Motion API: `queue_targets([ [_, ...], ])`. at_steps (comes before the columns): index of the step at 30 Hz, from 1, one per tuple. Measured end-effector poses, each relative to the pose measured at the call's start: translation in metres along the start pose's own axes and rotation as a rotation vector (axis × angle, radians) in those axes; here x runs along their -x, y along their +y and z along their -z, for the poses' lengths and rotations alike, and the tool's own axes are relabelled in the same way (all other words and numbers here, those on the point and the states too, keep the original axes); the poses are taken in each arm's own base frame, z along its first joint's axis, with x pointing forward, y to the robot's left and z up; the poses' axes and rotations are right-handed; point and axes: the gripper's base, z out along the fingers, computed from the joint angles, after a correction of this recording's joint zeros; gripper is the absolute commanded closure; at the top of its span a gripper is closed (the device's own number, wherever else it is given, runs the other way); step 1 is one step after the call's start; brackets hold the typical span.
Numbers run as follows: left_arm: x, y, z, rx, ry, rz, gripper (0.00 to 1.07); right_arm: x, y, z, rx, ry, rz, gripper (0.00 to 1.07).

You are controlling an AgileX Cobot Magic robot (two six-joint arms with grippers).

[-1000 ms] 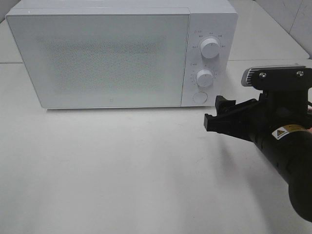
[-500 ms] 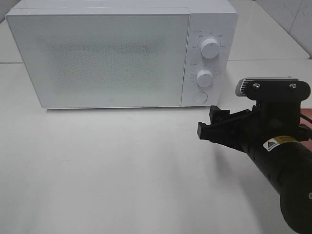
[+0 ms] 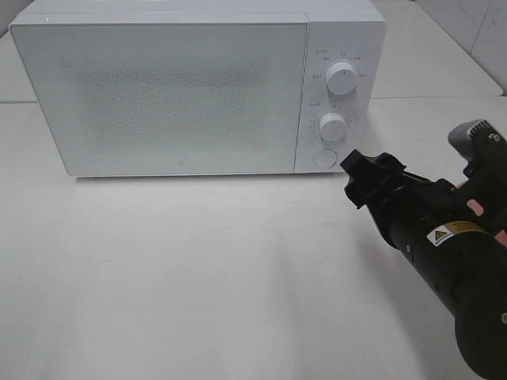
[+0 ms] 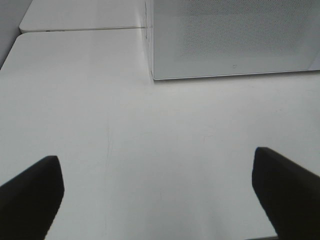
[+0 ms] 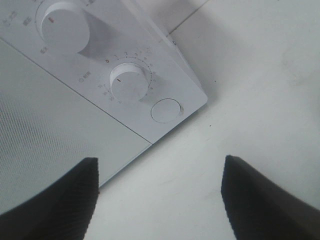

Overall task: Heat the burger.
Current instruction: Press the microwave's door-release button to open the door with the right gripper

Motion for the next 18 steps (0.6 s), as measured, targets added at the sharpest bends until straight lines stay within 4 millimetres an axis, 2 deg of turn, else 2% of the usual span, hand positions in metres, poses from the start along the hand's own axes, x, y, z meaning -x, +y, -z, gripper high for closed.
queue_targets([
  [1, 0.0000, 0.0000, 0.0000, 0.000, 0.000, 0.000, 0.11, 0.0000, 0.0000, 0.0000, 0.000, 0.000, -0.114, 0.44],
  [4, 0.0000, 0.0000, 0.0000, 0.000, 0.000, 0.000, 0.11, -0.0001, 0.0000, 0.0000, 0.000, 0.001, -0.160, 0.45],
  [6, 0.0000, 0.0000, 0.0000, 0.000, 0.000, 0.000, 0.11, -0.0001, 0.0000, 0.0000, -0.001, 0.001, -0.325, 0.47],
  [7, 0.0000, 0.0000, 0.0000, 0.000, 0.000, 0.000, 0.11, -0.0001, 0.0000, 0.0000, -0.001, 0.001, -0.325, 0.47],
  [9, 0.0000, 0.0000, 0.0000, 0.000, 0.000, 0.000, 0.11, -0.0001, 0.0000, 0.0000, -0.001, 0.001, -0.487, 0.51],
  [10, 0.0000, 0.0000, 0.0000, 0.000, 0.000, 0.000, 0.11, -0.0001, 0.0000, 0.0000, -0.001, 0.001, -0.487, 0.51],
  [12, 0.0000, 0.0000, 0.0000, 0.000, 0.000, 0.000, 0.11, -0.0001, 0.0000, 0.0000, -0.001, 0.001, -0.676, 0.57],
  [16, 0.0000, 0.0000, 0.0000, 0.000, 0.000, 0.000, 0.11, -0.0001, 0.0000, 0.0000, -0.001, 0.001, -0.783, 0.65],
  [17, 0.0000, 0.0000, 0.0000, 0.000, 0.000, 0.000, 0.11, -0.0001, 0.0000, 0.0000, -0.001, 0.001, -0.811, 0.68],
  [18, 0.0000, 0.0000, 0.0000, 0.000, 0.000, 0.000, 0.11, -0.0001, 0.0000, 0.0000, -0.001, 0.001, -0.843, 0.76],
])
